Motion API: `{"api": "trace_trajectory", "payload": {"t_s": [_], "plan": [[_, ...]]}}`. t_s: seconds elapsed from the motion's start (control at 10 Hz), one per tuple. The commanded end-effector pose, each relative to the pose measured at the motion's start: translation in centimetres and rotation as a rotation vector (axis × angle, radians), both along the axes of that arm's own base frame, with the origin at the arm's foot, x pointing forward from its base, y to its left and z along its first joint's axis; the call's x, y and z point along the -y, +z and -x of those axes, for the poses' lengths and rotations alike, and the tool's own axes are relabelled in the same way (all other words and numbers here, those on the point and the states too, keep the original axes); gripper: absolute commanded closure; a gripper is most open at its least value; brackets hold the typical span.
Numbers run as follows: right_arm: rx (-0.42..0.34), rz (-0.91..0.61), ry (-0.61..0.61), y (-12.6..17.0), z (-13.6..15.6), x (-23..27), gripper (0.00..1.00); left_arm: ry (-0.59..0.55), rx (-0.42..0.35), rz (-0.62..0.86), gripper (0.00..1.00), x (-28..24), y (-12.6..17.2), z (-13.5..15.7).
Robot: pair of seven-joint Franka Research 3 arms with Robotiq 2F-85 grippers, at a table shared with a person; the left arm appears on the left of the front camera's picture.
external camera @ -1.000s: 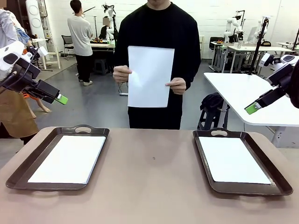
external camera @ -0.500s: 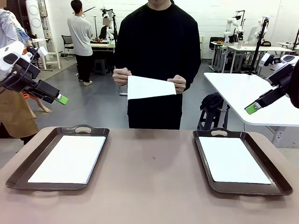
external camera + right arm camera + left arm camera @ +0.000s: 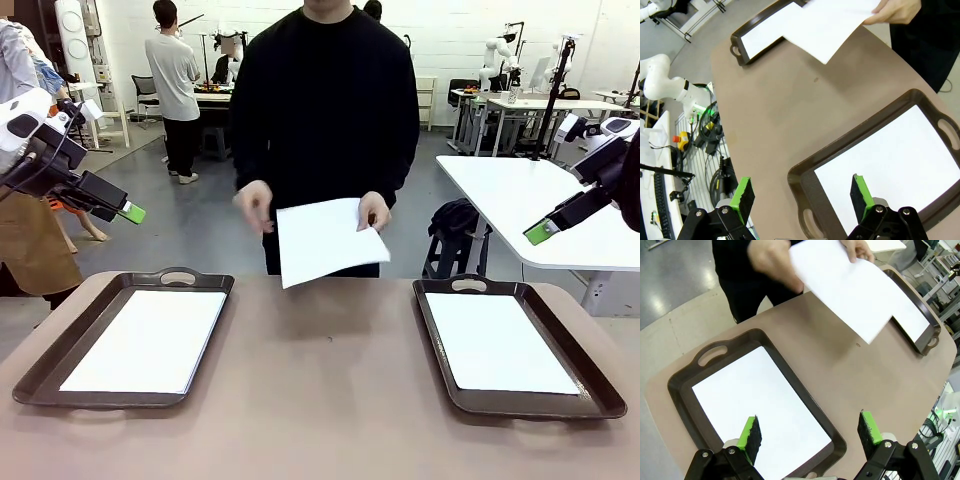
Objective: Sort the A4 documents.
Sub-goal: Receive the A4 Paper.
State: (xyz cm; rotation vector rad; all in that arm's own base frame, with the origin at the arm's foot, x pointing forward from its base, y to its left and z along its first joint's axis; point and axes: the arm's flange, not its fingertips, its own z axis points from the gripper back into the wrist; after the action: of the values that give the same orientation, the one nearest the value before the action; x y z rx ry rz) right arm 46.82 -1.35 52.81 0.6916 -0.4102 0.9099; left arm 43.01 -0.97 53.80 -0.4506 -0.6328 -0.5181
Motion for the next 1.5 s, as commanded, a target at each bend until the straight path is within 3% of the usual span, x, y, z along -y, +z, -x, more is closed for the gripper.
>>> {"api": "trace_trajectory", "payload": {"t_s": [0.0,1.3,1.4], "plan": [[0.003,0.002,-0.002,0.0,-0.1,-0.1,0.00,-0.008,0.006,-0.001,0.00,-0.1,0.0,0.0],[0.003,0.002,-0.002,0.0,-0.1,-0.1,0.00,0.000,0.000,0.000,0.00,0.0,0.0,0.0],[0.003,0.002,-0.002,0.0,-0.1,-0.1,0.00,0.014,-0.017,0.085,0.00,0.8,-0.6,-1.3]]}}
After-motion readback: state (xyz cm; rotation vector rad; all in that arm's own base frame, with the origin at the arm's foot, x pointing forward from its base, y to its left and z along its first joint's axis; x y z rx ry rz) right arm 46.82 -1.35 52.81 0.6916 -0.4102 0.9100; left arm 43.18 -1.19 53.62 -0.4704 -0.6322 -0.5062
